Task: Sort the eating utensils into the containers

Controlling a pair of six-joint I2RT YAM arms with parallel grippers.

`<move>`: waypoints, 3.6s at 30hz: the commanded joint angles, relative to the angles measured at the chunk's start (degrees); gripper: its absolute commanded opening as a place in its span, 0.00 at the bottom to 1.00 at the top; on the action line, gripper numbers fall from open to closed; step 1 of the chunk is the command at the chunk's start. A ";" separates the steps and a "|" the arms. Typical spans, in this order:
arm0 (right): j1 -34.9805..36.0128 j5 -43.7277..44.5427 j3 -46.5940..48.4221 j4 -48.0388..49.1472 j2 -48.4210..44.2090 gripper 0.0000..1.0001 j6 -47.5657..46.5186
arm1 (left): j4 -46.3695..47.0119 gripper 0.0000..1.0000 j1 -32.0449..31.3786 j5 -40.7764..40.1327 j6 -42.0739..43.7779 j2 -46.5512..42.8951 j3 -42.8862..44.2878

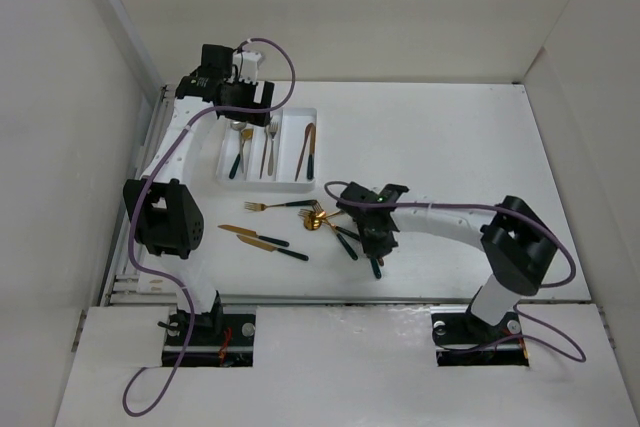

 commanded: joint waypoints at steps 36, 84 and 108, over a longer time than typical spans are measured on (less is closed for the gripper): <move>1.23 6.27 2.94 5.94 11.28 0.33 -1.62 | 1.41 0.84 -0.10 -2.37 -0.15 -0.91 -1.29; -13.80 0.12 41.44 23.17 8.92 0.00 7.42 | 2.19 0.86 -11.69 37.10 1.17 -0.30 1.09; -13.27 -4.10 39.15 25.37 6.63 0.00 11.91 | 5.36 0.43 -12.23 31.29 -0.76 0.23 -2.87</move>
